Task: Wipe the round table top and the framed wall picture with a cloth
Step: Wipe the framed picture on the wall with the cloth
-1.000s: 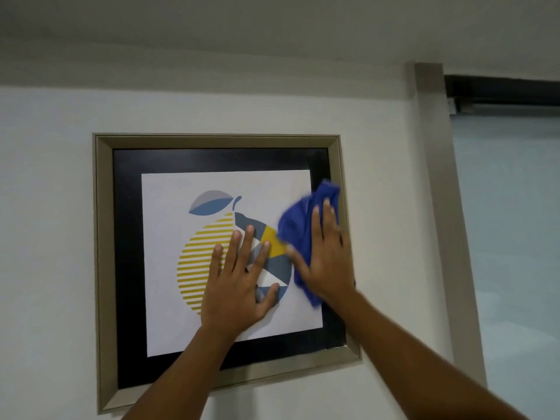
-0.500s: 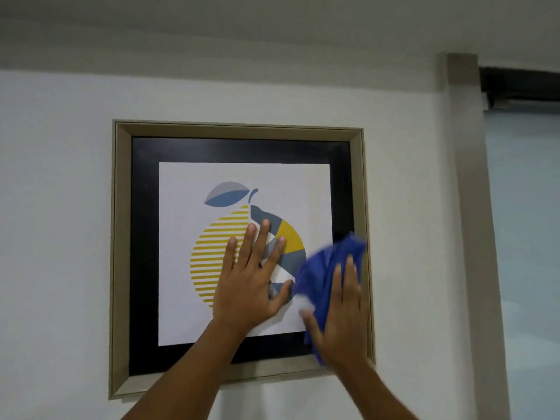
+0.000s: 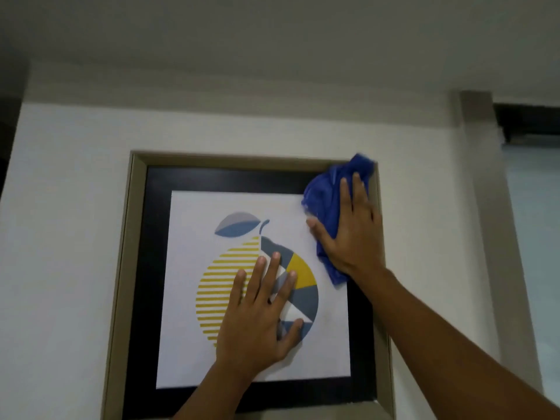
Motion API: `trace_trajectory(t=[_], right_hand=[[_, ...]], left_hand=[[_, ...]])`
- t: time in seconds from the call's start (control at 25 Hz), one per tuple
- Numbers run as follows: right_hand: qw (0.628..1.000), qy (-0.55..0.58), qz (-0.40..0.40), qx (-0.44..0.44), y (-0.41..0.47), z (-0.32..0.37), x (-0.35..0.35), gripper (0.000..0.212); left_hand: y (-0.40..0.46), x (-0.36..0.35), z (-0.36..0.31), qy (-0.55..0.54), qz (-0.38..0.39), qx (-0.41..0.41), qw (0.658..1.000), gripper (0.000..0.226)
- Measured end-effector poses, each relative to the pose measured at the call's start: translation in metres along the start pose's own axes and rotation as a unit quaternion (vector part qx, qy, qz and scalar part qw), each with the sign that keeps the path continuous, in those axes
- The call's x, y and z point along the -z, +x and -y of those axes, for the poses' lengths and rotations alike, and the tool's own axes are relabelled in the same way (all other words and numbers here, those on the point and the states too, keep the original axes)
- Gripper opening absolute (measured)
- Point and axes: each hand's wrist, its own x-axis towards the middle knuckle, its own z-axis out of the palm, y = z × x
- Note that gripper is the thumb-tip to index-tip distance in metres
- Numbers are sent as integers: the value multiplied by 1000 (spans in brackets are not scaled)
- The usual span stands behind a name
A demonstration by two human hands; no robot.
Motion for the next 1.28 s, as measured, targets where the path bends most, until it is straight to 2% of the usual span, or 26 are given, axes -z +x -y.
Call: trace_trajectory(t=[0.08,0.2,0.36,0.44,0.56,0.72,0.88,1.16,1.28], right_hand=[[1000,15,-1,-9,-4,0,-2,96],[997,60,23,-49,-76,8,-11,98],[992,18,106,-58,-215,6,-11,105],[988,8,147,-44,-233,-3,-8,109],[990,2,142,-14,-193,-9,-6,110],[997,32,73,-6,-85,-9,-1,107],[999,10,30,-22,6,3,10,99],[996,-77,7,-33,3,-5,14,93],[997,-26,15,-74,-28,3,7,94]], left_hand=[[0,2,-1,5,4,-2,1000,79],[2,2,-1,11,26,-2,1000,81],[3,5,-2,26,46,2,999,82],[4,7,-2,27,47,2,999,82],[4,4,0,11,36,-1,999,80],[4,-2,3,5,47,-4,999,84],[3,-2,2,10,40,-3,999,81],[4,3,1,21,40,-7,999,80],[3,2,1,24,42,-7,999,81]])
